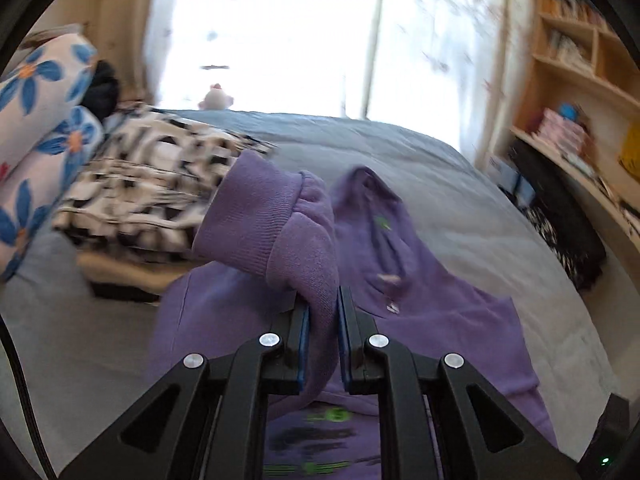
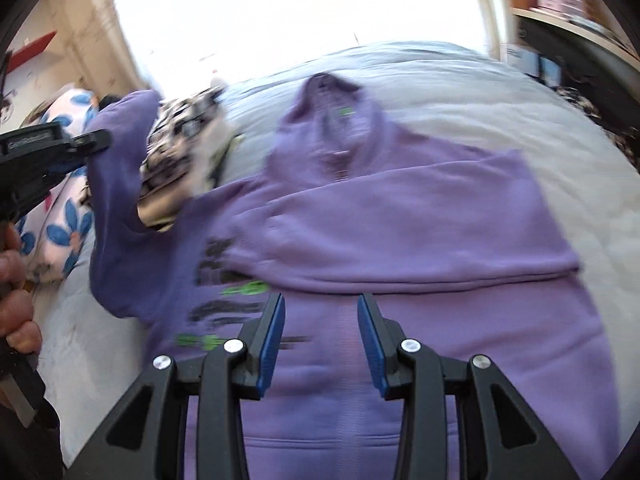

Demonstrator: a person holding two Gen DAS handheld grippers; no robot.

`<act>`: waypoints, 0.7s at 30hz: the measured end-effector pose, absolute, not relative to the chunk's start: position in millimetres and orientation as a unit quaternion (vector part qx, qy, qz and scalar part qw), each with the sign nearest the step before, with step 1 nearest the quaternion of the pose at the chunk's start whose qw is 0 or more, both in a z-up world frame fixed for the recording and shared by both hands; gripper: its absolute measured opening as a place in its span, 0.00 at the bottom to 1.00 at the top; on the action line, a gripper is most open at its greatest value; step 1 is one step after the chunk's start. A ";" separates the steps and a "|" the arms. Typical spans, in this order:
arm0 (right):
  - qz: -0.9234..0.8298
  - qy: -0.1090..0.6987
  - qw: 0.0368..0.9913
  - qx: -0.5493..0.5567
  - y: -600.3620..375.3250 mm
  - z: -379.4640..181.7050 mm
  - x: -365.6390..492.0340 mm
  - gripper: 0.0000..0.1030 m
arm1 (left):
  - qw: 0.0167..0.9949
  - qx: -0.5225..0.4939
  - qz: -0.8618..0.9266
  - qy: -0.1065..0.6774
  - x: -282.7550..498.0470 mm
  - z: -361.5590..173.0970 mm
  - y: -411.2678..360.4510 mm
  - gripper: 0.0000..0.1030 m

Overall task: Fold large clothes
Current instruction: 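Grasp the cuff with the left gripper and fold the sleeve across the body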

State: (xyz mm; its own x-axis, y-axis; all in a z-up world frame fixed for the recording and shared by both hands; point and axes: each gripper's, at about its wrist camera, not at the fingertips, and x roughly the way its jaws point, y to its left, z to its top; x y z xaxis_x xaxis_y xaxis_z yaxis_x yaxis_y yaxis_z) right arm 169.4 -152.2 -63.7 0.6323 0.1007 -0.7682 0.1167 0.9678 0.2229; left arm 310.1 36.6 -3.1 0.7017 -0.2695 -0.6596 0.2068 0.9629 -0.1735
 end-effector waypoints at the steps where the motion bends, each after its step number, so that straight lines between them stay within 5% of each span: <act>1: -0.012 0.431 0.893 0.133 -164.7 -66.6 167.9 0.37 | 0.915 -0.038 -0.141 0.375 312.1 -12.6 19.9 0.10; 6: -0.035 0.448 0.879 0.159 -215.8 -86.2 161.4 0.37 | 0.867 0.008 -0.182 0.464 316.0 -90.4 -56.7 0.11; 9: -0.038 0.454 0.874 0.169 -234.1 -94.8 158.6 0.37 | 0.849 0.038 -0.189 0.492 310.6 -120.5 -80.7 0.20; 14: -0.026 0.457 0.870 0.180 -244.6 -101.0 158.9 0.37 | 0.866 0.073 -0.188 0.457 291.1 -112.6 -100.5 0.76; 21: -0.002 0.453 0.875 0.169 -236.6 -94.4 159.8 0.37 | 0.878 0.078 -0.176 0.438 280.8 -83.0 -84.1 0.77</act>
